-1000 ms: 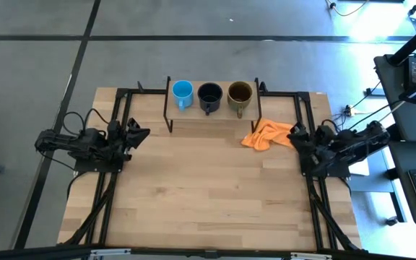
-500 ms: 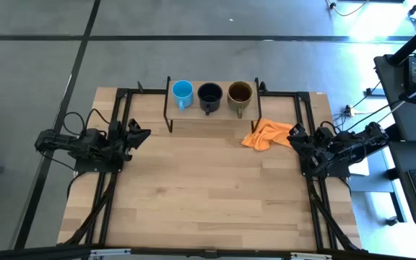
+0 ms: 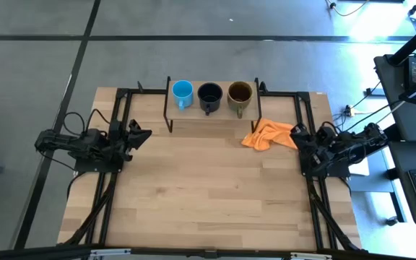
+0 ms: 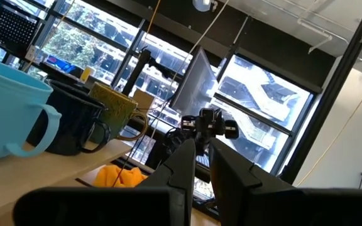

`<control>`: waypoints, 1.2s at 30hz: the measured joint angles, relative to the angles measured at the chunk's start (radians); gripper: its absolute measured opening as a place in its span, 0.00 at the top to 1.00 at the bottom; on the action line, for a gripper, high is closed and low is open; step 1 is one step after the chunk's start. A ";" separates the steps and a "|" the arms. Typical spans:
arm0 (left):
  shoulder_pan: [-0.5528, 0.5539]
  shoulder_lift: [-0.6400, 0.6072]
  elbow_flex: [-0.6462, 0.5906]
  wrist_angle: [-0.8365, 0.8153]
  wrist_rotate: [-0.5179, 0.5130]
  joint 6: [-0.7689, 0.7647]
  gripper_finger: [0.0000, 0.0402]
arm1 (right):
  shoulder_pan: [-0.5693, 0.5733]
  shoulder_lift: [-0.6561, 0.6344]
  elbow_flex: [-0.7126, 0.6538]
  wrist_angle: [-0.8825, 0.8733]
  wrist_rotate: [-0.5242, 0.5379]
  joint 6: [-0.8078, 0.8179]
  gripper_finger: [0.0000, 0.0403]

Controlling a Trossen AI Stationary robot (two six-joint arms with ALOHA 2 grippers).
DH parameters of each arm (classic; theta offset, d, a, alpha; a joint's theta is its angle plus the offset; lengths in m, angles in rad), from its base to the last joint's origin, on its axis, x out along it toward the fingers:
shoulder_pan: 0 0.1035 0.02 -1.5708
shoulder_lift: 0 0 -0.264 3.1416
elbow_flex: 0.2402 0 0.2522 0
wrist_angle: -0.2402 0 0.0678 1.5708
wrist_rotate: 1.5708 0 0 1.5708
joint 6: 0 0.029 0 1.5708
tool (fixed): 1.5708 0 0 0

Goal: Stack small to large cups/mugs on shelf
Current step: Return to Home Position

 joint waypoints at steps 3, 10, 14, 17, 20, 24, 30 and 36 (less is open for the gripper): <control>0.000 0.000 0.000 0.000 0.000 0.001 0.90 | 0.000 0.000 0.000 -0.027 0.000 -0.001 0.72; 0.000 0.000 0.000 -0.035 -0.007 0.025 0.90 | 0.000 -0.001 0.000 -0.240 0.109 -0.054 0.72; 0.000 0.000 0.000 -0.108 -0.011 0.033 0.90 | 0.000 -0.001 0.000 -0.346 0.240 -0.090 0.72; 0.000 0.000 0.000 -0.174 -0.011 0.038 0.90 | 0.000 -0.001 0.000 -0.448 0.300 -0.113 0.72; 0.000 0.000 0.000 -0.213 -0.011 0.029 0.90 | 0.000 -0.001 0.000 -0.576 0.299 -0.087 0.72; 0.000 0.000 0.000 -0.271 -0.011 0.033 0.90 | 0.000 0.013 0.001 -0.654 0.300 0.011 0.72; 0.000 0.012 0.002 -0.316 -0.013 0.078 0.90 | 0.000 0.035 0.001 -0.656 0.319 -0.149 0.72; 0.000 0.011 0.002 -0.315 -0.002 0.086 0.90 | 0.000 0.034 0.001 -0.654 0.319 -0.121 0.72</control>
